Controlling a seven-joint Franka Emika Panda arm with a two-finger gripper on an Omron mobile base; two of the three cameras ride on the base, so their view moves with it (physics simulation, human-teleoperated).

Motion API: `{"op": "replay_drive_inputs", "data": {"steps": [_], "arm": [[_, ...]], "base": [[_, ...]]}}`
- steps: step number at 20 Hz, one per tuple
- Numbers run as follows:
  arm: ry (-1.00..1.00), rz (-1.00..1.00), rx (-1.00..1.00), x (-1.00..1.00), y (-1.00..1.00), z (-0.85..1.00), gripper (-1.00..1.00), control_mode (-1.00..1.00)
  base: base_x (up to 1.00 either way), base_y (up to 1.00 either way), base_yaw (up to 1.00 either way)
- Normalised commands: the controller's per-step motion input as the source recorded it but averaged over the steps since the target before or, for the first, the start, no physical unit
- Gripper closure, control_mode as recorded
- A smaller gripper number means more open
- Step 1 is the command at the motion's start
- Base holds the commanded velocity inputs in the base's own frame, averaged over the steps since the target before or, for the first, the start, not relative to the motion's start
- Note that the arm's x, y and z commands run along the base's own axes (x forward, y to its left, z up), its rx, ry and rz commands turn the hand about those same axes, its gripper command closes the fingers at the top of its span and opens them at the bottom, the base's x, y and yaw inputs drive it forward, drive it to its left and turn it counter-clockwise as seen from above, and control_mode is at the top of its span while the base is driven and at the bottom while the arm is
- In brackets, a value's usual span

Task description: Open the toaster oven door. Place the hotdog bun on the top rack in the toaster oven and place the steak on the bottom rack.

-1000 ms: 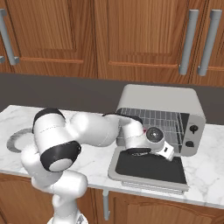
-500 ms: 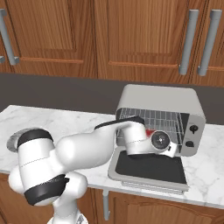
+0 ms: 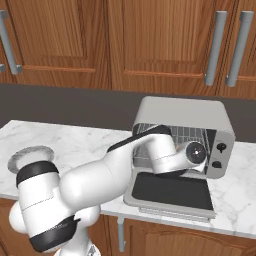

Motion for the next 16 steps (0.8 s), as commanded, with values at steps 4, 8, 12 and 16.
{"op": "replay_drive_inputs", "data": {"steps": [4, 8, 12, 16], "arm": [[-0.03, 0.00, 0.16, 0.07, 0.03, 0.22, -1.00, -1.00], [0.00, 0.00, 0.10, 0.18, 0.03, 0.01, -1.00, -1.00], [-0.01, -0.01, 0.09, 0.36, 0.07, -0.02, -1.00, -1.00], [-0.06, -0.04, 0.05, 0.34, 0.09, -0.15, -1.00, -1.00]], "base": [[0.00, 0.00, 0.00], [0.00, 0.00, 0.00], [0.00, 0.00, 0.00], [0.00, 0.00, 0.00]]}}
